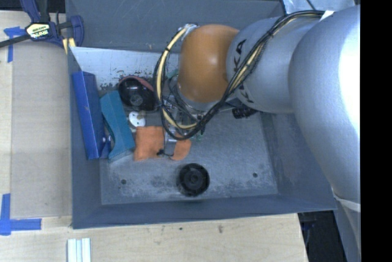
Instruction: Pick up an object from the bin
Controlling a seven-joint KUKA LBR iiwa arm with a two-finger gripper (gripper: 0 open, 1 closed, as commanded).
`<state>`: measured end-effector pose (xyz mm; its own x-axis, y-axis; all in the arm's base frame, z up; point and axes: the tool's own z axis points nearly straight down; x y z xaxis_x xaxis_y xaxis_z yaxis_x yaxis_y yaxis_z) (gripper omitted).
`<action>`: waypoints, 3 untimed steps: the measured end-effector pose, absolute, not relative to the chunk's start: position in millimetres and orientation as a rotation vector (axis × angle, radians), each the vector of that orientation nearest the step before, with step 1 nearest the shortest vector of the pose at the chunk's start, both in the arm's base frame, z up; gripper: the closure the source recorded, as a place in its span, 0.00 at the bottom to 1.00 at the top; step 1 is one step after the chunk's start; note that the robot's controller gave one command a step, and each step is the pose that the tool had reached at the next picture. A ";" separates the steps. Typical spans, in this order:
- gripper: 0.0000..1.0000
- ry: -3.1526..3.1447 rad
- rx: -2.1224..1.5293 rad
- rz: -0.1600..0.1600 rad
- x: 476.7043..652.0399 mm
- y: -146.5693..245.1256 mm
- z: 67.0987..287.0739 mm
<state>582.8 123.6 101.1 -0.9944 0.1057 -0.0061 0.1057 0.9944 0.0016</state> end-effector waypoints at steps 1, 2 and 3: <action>0.00 3.139 0.052 0.000 574.2 127.3 77.7; 1.00 3.122 0.278 0.003 579.2 123.3 71.2; 1.00 3.122 0.278 0.003 579.2 123.3 71.2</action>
Offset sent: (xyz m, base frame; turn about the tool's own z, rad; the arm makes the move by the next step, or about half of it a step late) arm -0.0054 0.0001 -0.0311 0.0717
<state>579.2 123.3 71.2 -0.9842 0.1767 -0.0068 0.1767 0.9843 0.0026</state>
